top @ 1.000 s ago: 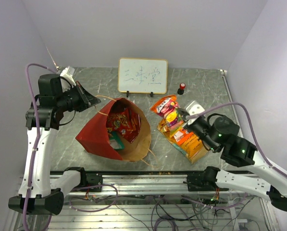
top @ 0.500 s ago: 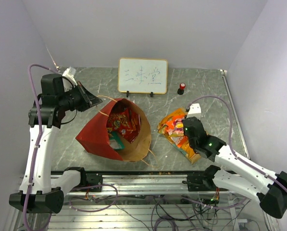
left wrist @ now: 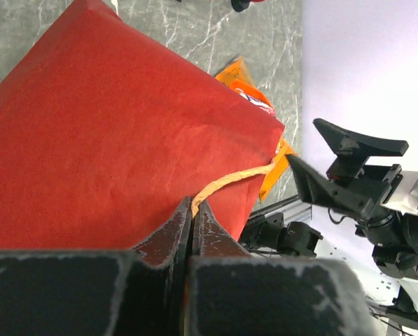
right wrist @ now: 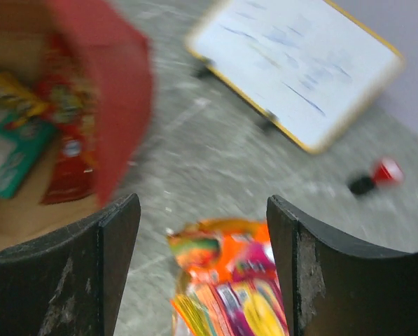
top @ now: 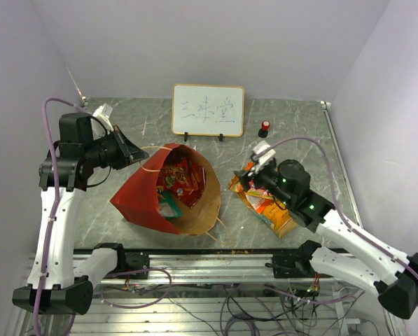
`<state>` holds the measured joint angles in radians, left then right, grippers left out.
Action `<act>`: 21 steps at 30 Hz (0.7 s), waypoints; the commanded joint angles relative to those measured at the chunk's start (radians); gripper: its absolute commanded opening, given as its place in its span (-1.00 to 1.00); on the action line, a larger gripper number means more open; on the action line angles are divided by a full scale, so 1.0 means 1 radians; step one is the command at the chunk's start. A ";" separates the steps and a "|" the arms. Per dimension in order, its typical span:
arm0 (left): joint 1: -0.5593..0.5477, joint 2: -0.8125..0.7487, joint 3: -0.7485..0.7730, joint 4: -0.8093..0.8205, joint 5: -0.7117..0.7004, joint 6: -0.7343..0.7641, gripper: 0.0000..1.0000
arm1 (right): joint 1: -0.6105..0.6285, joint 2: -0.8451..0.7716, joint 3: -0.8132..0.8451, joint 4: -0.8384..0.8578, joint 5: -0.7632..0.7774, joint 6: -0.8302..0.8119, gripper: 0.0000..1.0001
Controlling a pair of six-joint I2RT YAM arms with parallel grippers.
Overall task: Take the snacks out of the paper bag
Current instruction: Take out the snack from the paper bag.
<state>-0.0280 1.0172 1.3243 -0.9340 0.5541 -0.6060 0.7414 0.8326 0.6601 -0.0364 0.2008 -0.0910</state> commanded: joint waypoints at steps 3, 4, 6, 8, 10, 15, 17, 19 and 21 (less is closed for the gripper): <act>0.001 -0.027 0.036 -0.066 0.012 0.056 -0.86 | 0.109 0.203 0.096 0.190 -0.697 -0.443 0.48; 0.001 -0.028 0.041 -0.072 0.009 0.059 -0.86 | 0.164 0.250 0.115 0.188 -0.676 -0.501 0.49; 0.001 -0.028 0.048 -0.077 0.007 0.063 -0.86 | 0.269 0.352 0.157 0.184 -0.613 -0.619 0.52; 0.001 -0.032 0.049 -0.075 0.011 0.063 -0.86 | 0.323 0.468 0.187 0.226 -0.559 -0.678 0.52; 0.002 -0.034 0.049 -0.058 0.022 0.056 -0.86 | 0.340 0.560 0.187 0.355 -0.496 -0.679 0.53; 0.001 -0.020 0.070 -0.003 0.068 0.042 -0.86 | 0.344 0.774 0.264 0.540 -0.352 -0.713 0.56; 0.002 -0.015 0.082 0.012 0.090 0.043 -0.86 | 0.341 0.854 0.296 0.585 -0.305 -0.748 0.59; 0.001 -0.006 0.098 0.020 0.105 0.057 -0.86 | 0.325 0.929 0.333 0.564 -0.293 -0.789 0.60; 0.001 0.002 0.114 0.017 0.117 0.077 -0.86 | 0.312 0.993 0.407 0.548 -0.271 -0.800 0.61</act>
<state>-0.0280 1.0088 1.3853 -0.9623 0.6090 -0.5632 1.0760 1.7420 0.9657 0.4351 -0.1535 -0.8150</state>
